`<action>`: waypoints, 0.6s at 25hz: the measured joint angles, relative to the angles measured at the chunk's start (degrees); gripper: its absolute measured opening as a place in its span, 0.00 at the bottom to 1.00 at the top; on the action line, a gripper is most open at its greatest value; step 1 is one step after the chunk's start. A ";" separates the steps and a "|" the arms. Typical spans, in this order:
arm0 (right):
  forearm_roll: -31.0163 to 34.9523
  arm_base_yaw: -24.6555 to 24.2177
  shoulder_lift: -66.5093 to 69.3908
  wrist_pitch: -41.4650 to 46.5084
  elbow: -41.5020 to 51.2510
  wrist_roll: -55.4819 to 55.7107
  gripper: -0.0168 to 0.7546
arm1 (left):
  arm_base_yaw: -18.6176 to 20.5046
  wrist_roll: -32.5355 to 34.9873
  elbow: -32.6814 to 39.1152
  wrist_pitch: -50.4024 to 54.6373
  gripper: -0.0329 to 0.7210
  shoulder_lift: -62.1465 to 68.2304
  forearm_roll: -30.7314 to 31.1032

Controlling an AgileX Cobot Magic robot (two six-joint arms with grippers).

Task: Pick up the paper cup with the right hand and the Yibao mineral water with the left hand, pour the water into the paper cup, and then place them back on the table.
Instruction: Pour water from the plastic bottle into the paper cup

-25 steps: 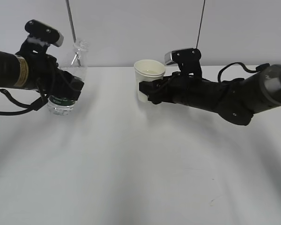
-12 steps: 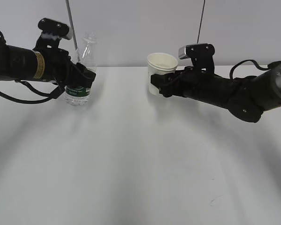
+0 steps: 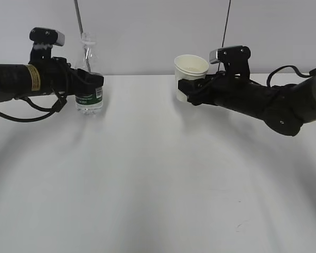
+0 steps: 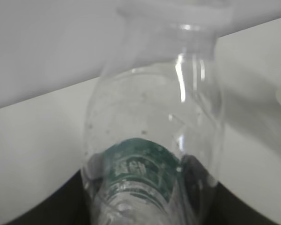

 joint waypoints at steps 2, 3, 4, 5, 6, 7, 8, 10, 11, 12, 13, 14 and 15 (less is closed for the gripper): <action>1.24 -0.22 0.00 0.00 0.00 -0.86 0.68 | -0.01 2.65 0.00 -1.65 0.47 1.00 -1.42; 2.11 -0.36 0.00 0.00 0.00 -1.45 0.68 | -0.01 4.08 0.00 -2.55 0.47 1.51 -2.39; 2.81 -0.52 0.00 0.00 0.00 -2.15 0.68 | -0.01 5.51 0.00 -3.21 0.47 2.20 -3.58; 3.57 -0.64 0.00 0.00 0.00 -2.72 0.68 | -0.01 7.04 0.00 -4.04 0.47 2.89 -4.92; 4.32 -0.64 0.00 0.00 0.00 -3.28 0.68 | -0.01 8.31 0.00 -4.87 0.47 3.54 -6.10; 5.00 -0.64 0.00 0.00 0.00 -3.81 0.68 | -0.01 9.57 0.00 -5.23 0.47 4.00 -6.99; 5.63 -0.68 0.00 0.00 0.00 -4.08 0.68 | -0.01 10.87 0.00 -5.72 0.47 4.49 -8.22; 6.79 -0.77 0.00 0.00 0.00 -4.82 0.68 | -0.01 12.66 0.00 -6.56 0.47 5.25 -9.95; 6.99 -0.81 0.00 0.00 0.00 -5.21 0.68 | -0.01 13.19 0.00 -7.28 0.47 5.69 -10.77; 7.23 -0.90 0.00 0.00 0.00 -5.44 0.68 | -0.01 13.78 0.00 -8.03 0.47 6.21 -11.44; 7.50 -0.90 0.00 0.00 0.00 -5.46 0.68 | -0.01 14.35 0.00 -8.87 0.47 6.76 -12.20; 7.89 -0.90 0.13 0.00 0.00 -5.57 0.68 | -0.01 14.78 0.00 -9.41 0.47 7.26 -12.66; 8.34 -0.90 0.40 0.00 0.00 -5.57 0.68 | -0.01 15.27 0.00 -9.99 0.47 7.80 -13.30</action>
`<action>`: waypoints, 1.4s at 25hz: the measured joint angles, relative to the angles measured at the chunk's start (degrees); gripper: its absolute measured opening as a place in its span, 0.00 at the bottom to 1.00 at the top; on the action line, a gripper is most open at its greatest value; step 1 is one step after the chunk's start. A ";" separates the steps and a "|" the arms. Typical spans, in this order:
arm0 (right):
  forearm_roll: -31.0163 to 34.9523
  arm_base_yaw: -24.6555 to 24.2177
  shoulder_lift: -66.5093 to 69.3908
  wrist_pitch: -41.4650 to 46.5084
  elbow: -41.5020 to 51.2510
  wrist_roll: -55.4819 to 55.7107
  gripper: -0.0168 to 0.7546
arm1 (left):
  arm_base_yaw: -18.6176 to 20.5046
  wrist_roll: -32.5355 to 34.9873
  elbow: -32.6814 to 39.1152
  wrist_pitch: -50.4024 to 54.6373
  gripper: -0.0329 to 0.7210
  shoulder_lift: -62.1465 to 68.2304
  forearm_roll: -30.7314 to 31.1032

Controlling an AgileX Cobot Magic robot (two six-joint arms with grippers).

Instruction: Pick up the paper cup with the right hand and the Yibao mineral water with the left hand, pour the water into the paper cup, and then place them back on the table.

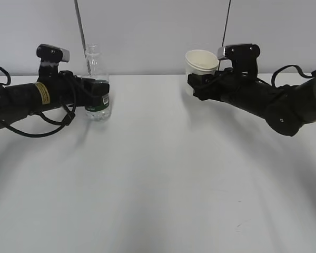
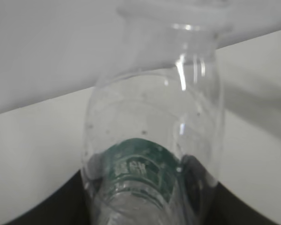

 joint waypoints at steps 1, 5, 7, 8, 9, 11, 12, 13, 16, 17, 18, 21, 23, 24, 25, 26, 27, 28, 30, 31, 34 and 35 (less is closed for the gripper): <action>0.37 0.00 0.33 0.00 0.00 -0.10 0.68 | 0.00 0.58 0.00 -0.39 0.47 0.49 -0.54; 0.87 0.00 1.42 0.00 0.00 -0.10 0.68 | 0.00 2.87 0.00 -1.62 0.47 1.59 -2.44; 0.87 0.00 1.58 0.00 0.00 -0.10 0.68 | 0.00 4.06 0.00 -2.03 0.47 1.85 -3.35; 0.96 0.00 1.58 0.00 0.00 -0.10 0.68 | 0.00 4.62 -0.08 -2.70 0.47 2.27 -4.10; 1.12 0.00 1.58 -0.23 0.00 -0.19 0.68 | 0.00 4.85 -0.20 -3.25 0.47 2.75 -4.77; 1.37 0.00 1.58 -0.23 0.00 -0.56 0.68 | 0.00 5.42 -0.41 -4.91 0.47 3.64 -5.49; 1.59 0.00 1.58 -0.23 0.00 -0.66 0.68 | 0.00 5.49 -0.53 -5.59 0.47 4.00 -5.77; 1.70 0.00 1.58 -0.23 0.00 -0.81 0.68 | 0.00 5.61 -0.53 -6.03 0.47 4.24 -5.90; 2.60 0.00 1.58 -0.23 0.00 -1.35 0.68 | 0.00 5.63 -0.58 -6.87 0.47 4.59 -6.18; 2.95 0.00 1.67 -0.23 0.00 -1.59 0.68 | 0.00 5.63 -0.58 -6.94 0.47 4.59 -6.18; 3.33 0.00 1.81 -0.23 0.00 -1.72 0.68 | 0.00 5.68 -0.58 -6.98 0.47 4.59 -6.18; 3.70 0.00 2.93 -0.23 0.00 -1.72 0.67 | 0.00 5.68 -0.58 -6.98 0.47 4.59 -6.18; 3.70 0.00 3.53 -0.23 0.00 -1.85 0.67 | 0.00 5.68 -0.58 -6.98 0.47 4.59 -6.18; 3.70 0.00 3.65 -0.23 0.00 -1.85 0.67 | 0.00 5.68 -0.58 -6.98 0.47 4.59 -6.18; 3.79 0.00 3.87 -0.23 0.00 -1.85 0.67 | 0.00 5.68 -0.58 -7.00 0.47 4.59 -6.18; 3.79 0.00 4.14 -0.64 0.00 -1.87 0.67 | 0.00 5.68 -0.58 -7.00 0.47 4.59 -6.18; 3.81 0.00 4.41 -1.24 0.00 -1.97 0.67 | 0.00 5.68 -0.58 -7.00 0.47 4.59 -6.18; 3.91 0.00 4.84 -1.77 0.00 -2.11 0.67 | 0.00 5.68 -0.58 -7.00 0.47 4.59 -6.18; 4.02 0.00 5.80 -2.64 0.00 -2.23 0.67 | 0.00 5.68 -0.58 -7.00 0.47 4.59 -6.18; 4.15 0.00 6.18 -2.86 0.00 -2.32 0.67 | 0.00 5.68 -0.58 -7.00 0.47 4.59 -6.18; 4.69 0.00 7.60 -3.39 0.00 -2.57 0.67 | 0.00 5.68 -0.58 -7.00 0.47 4.59 -6.18; 4.91 0.00 7.80 -3.47 0.00 -2.81 0.67 | 0.00 5.68 -0.58 -7.00 0.47 4.59 -6.18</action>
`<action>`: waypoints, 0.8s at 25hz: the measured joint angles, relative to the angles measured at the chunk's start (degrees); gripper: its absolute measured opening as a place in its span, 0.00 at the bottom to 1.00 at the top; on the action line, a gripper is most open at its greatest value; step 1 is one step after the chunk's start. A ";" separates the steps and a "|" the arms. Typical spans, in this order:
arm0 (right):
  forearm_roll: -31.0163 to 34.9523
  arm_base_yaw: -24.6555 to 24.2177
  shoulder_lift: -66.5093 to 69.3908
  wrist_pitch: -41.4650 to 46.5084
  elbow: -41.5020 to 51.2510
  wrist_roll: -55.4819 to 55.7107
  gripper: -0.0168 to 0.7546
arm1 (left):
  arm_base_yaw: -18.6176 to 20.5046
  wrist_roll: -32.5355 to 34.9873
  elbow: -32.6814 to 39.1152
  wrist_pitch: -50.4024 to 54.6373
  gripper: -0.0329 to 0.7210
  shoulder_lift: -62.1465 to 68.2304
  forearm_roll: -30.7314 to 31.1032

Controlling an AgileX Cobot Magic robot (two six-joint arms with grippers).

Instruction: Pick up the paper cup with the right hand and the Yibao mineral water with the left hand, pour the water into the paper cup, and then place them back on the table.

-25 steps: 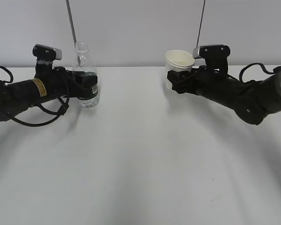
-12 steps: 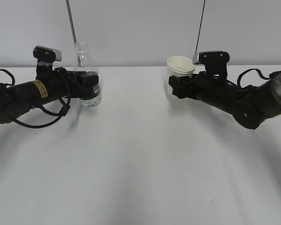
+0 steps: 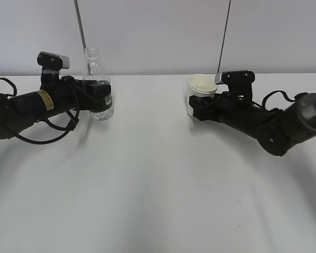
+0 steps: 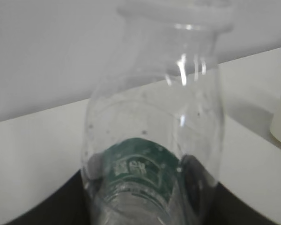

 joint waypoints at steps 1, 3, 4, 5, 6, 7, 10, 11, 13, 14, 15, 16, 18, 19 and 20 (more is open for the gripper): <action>0.24 0.00 0.24 -0.15 0.00 -0.29 0.67 | 0.00 0.00 0.00 -0.05 0.47 0.00 0.00; 1.13 0.00 0.49 -1.00 0.00 -0.90 0.67 | 0.00 0.00 0.00 -0.05 0.47 0.00 0.00; 1.40 0.00 0.62 -1.11 0.00 -1.17 0.67 | 0.00 0.00 0.00 -0.05 0.47 0.02 0.00; 1.61 0.00 0.72 -1.11 0.00 -1.44 0.67 | 0.00 0.00 0.00 -0.05 0.47 0.02 0.00; 1.63 0.00 0.72 -1.19 0.00 -1.88 0.67 | 0.00 0.00 0.00 -0.19 0.47 0.13 0.00; 1.78 0.00 0.72 -1.19 0.00 -2.07 0.67 | 0.00 0.00 0.00 -0.34 0.47 0.19 -0.06; 1.91 0.00 0.72 -1.24 0.00 -2.42 0.67 | 0.00 0.00 0.00 -0.39 0.47 0.19 -0.11; 1.91 0.00 0.72 -1.24 0.00 -2.42 0.67 | 0.00 0.00 0.00 -0.45 0.47 0.19 -0.11; 2.02 0.00 0.72 -1.24 0.00 -2.51 0.67 | 0.00 0.00 0.00 -0.45 0.47 0.19 -0.11; 2.01 0.00 0.72 -1.24 0.00 -2.51 0.67 | 0.00 0.00 0.00 -0.45 0.47 0.19 -0.11; 2.01 0.00 0.72 -1.24 0.00 -2.51 0.67 | 0.00 0.00 0.00 -0.45 0.47 0.19 -0.11; 2.01 0.00 0.72 -1.24 0.00 -2.51 0.67 | 0.00 0.00 0.00 -0.45 0.47 0.19 -0.11; 2.01 0.00 0.72 -1.24 0.00 -2.64 0.67 | 0.00 0.00 0.00 -0.46 0.47 0.19 -0.11; 2.01 0.00 0.72 -1.24 0.00 -2.64 0.67 | 0.00 0.00 0.00 -0.46 0.47 0.19 -0.11; 2.01 0.00 0.72 -1.24 0.00 -2.64 0.67 | 0.00 0.00 0.00 -0.51 0.47 0.19 -0.11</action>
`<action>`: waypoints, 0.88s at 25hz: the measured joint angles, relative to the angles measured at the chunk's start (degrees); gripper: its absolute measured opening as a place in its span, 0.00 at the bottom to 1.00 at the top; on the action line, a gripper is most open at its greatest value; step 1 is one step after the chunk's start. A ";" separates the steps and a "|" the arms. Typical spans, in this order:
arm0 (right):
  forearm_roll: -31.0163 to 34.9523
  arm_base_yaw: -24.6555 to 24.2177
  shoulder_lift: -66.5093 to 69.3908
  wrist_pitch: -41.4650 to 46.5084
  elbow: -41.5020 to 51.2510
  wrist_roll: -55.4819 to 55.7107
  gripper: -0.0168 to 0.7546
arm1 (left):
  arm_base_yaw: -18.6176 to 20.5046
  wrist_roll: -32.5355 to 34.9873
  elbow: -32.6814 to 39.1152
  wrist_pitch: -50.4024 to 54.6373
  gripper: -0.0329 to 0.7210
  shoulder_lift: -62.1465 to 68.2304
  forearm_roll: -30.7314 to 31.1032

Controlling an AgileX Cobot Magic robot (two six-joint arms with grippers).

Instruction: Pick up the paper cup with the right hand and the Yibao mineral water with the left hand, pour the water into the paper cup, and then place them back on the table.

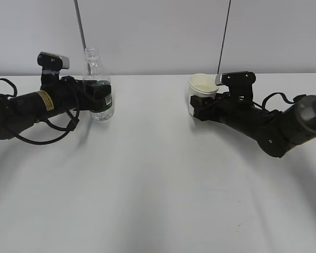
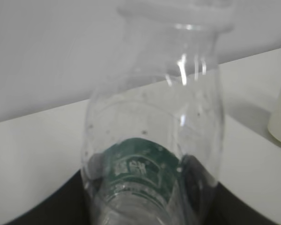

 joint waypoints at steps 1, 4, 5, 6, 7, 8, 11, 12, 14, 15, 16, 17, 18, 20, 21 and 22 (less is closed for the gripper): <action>0.00 0.00 0.00 -0.09 0.00 0.00 0.67 | 0.00 0.00 0.00 0.00 0.47 0.00 0.00; 0.00 0.00 0.00 -0.41 0.00 0.00 0.67 | 0.00 0.00 0.00 0.00 0.47 0.00 0.00; 0.03 0.00 0.00 -0.50 0.00 0.00 0.67 | 0.00 0.00 0.00 0.00 0.47 0.00 0.00; 0.03 0.00 0.10 -0.50 0.00 0.00 0.67 | 0.00 0.00 0.00 0.00 0.47 0.00 0.00; 0.03 0.00 0.10 -0.81 0.00 -0.03 0.67 | 0.00 0.00 0.00 0.00 0.47 0.05 0.00; 0.13 0.00 0.37 -1.29 0.00 -0.03 0.67 | 0.00 0.00 0.00 0.00 0.47 0.05 -0.13; 0.58 0.00 1.54 -2.49 0.00 -0.03 0.67 | 0.00 0.00 0.00 0.00 0.47 0.05 -0.18; 0.91 0.00 1.96 -3.12 0.00 -0.03 0.67 | 0.00 0.00 0.00 0.00 0.47 0.05 -0.20; 1.32 0.00 2.05 -3.42 0.00 -0.03 0.67 | 0.00 0.05 0.00 0.00 0.47 0.05 -0.20; 1.40 0.00 2.09 -3.45 0.00 -0.03 0.67 | 0.00 0.05 0.00 0.00 0.47 0.05 -0.25; 1.46 0.00 2.09 -3.55 0.00 -0.03 0.67 | 0.00 0.17 0.00 0.00 0.47 0.05 -0.25; 1.56 0.00 2.31 -3.67 0.00 -0.24 0.67 | 0.00 0.17 0.00 0.00 0.47 0.05 -0.25; 1.71 0.00 2.44 -4.27 -0.08 -0.32 0.67 | 0.00 0.17 0.00 0.00 0.47 0.05 -0.27; 1.84 0.00 3.07 -5.49 -0.12 -0.69 0.67 | 0.00 0.17 0.00 -0.05 0.47 0.11 -0.45; 1.84 0.00 3.07 -5.60 -0.12 -0.80 0.67 | 0.00 0.17 0.00 -0.18 0.47 0.18 -0.54; 1.88 0.00 3.07 -5.60 -0.12 -0.78 0.67 | 0.00 0.17 0.00 -0.25 0.47 0.22 -0.61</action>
